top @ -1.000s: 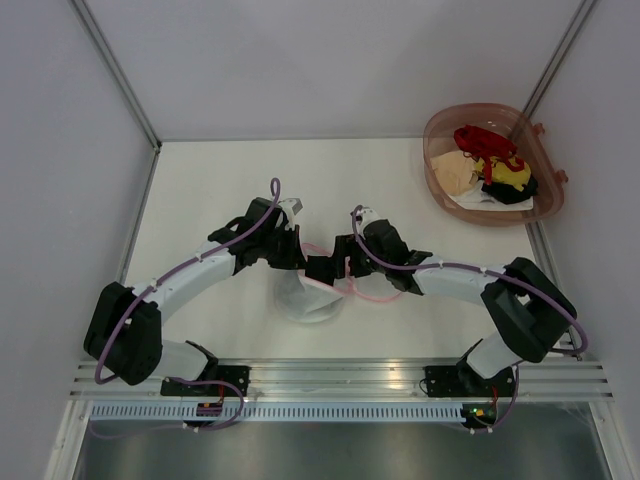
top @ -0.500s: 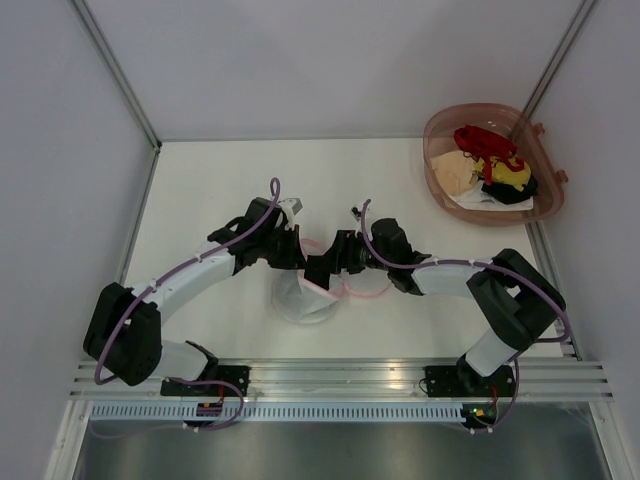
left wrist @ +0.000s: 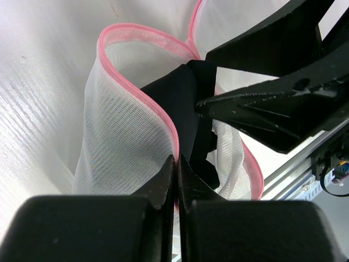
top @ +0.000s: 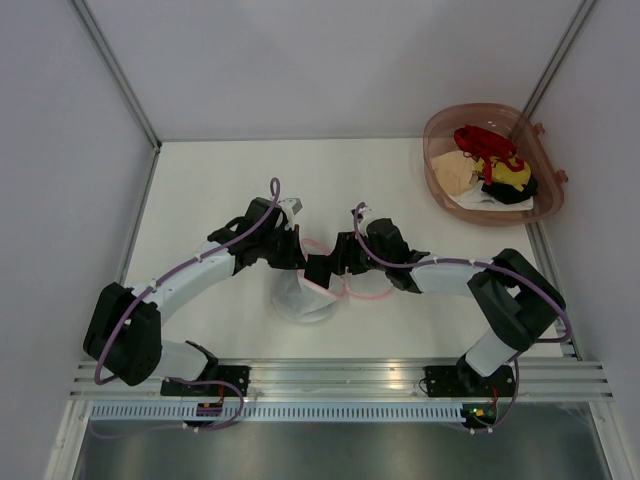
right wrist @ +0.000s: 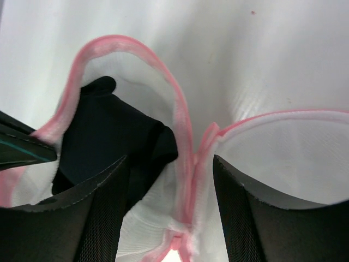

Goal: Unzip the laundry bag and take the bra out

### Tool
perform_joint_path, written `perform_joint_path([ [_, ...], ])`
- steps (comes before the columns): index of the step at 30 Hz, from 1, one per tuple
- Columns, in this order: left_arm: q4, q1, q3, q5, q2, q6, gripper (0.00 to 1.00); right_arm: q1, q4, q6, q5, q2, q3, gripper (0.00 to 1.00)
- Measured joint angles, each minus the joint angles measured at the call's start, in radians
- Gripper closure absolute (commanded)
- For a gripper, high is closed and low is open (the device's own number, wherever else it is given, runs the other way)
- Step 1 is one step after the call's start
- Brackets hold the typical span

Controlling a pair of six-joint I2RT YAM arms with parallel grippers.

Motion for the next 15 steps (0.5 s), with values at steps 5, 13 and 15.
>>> perform_joint_path([
  [5,0.0,0.0,0.0,0.0,0.0,0.0,0.98,0.004,-0.048,-0.035,0.058,-0.006,0.0,0.33],
  [13,0.0,0.0,0.0,0.0,0.0,0.0,0.98,0.007,-0.058,-0.053,0.066,-0.029,0.01,0.33],
  [15,0.0,0.0,0.0,0.0,0.0,0.0,0.98,0.01,-0.059,-0.055,0.065,-0.037,0.016,0.33],
])
